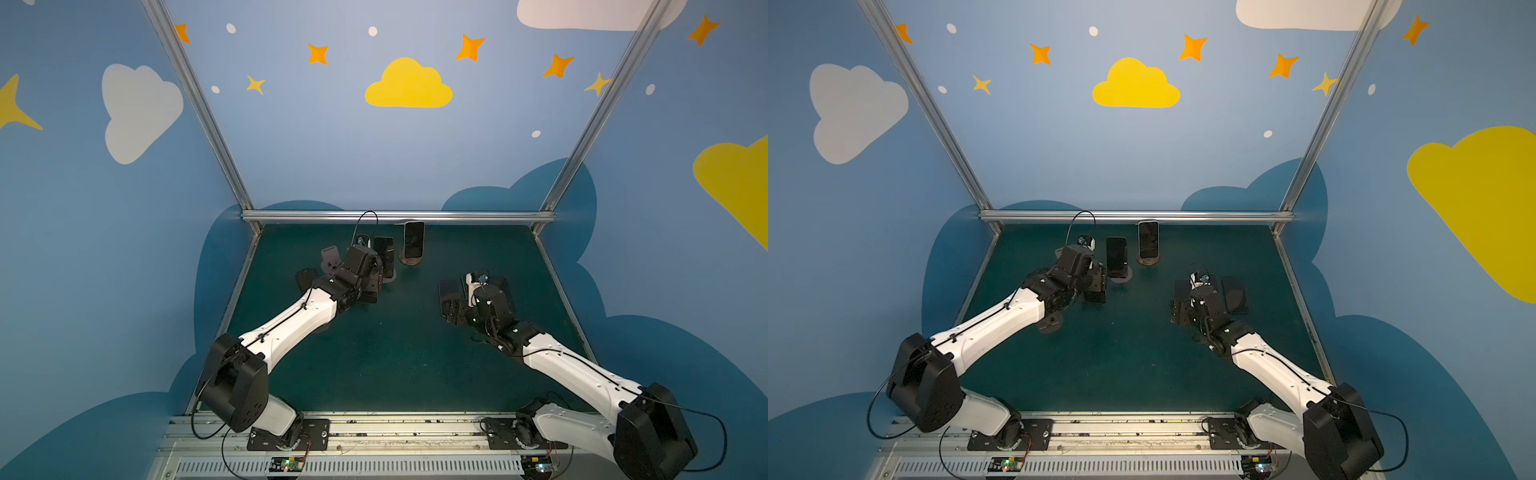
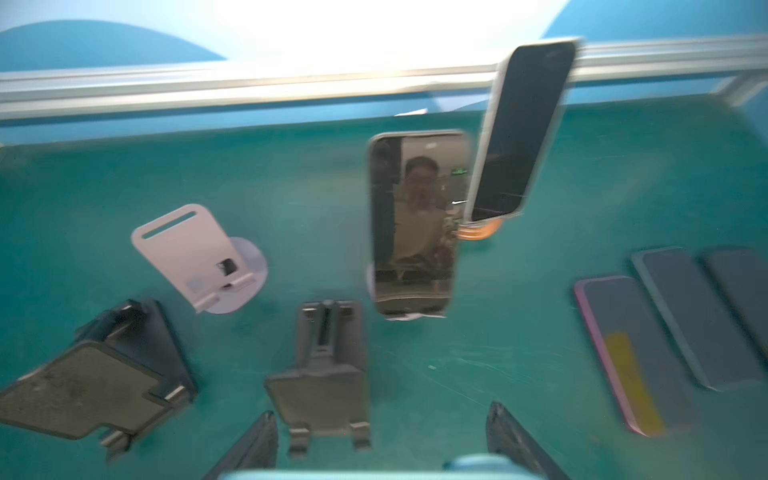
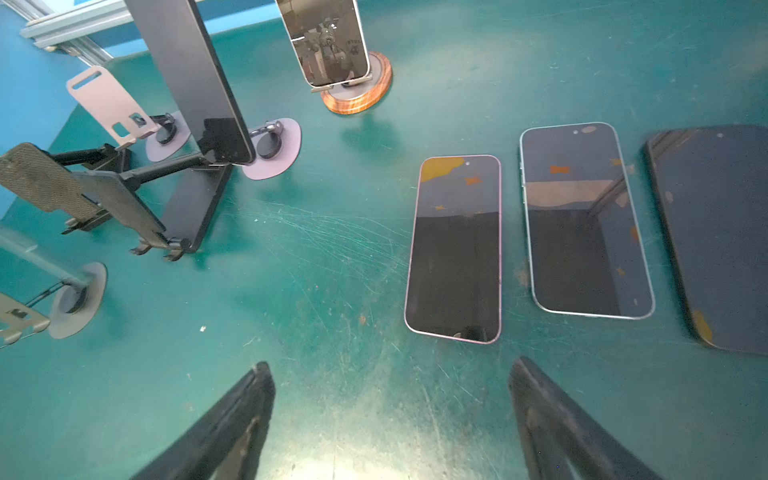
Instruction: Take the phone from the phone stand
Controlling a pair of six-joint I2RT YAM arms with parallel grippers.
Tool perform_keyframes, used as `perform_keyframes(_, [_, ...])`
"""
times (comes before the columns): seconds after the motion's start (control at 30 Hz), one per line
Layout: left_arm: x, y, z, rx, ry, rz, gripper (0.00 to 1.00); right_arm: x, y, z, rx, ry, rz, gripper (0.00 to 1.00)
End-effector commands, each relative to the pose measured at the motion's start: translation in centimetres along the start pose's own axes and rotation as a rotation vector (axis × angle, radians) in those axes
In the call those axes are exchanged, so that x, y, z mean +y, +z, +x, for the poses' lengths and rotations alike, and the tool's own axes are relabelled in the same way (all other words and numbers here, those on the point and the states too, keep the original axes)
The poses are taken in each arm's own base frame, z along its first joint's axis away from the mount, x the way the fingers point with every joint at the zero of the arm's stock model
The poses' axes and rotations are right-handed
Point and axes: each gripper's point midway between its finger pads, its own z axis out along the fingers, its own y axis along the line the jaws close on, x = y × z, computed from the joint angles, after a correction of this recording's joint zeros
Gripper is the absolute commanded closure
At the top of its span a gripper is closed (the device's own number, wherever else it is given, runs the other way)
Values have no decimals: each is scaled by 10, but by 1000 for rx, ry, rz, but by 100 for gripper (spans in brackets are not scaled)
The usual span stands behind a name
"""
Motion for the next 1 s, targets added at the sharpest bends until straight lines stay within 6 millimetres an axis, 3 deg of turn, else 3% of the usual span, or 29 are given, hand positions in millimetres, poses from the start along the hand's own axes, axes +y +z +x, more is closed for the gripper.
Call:
perform_keyframes(0.0, [-9,-13,0,-18,-17,4,33,3,-10,-18,-56,18,5,11])
perform_keyframes(0.23, [-34,-10,13,31,-37,17,36,-3,-13,-19,-70,33,32,11])
perform_keyframes(0.4, [-64,0,16,56,-34,41,36,-7,-16,-21,-83,44,47,11])
perform_keyframes(0.73, [-116,44,31,179,-76,85,37,-22,-19,-21,-120,92,118,11])
perform_keyframes(0.97, [-133,72,38,250,-66,52,37,-23,-19,-21,-121,98,119,11])
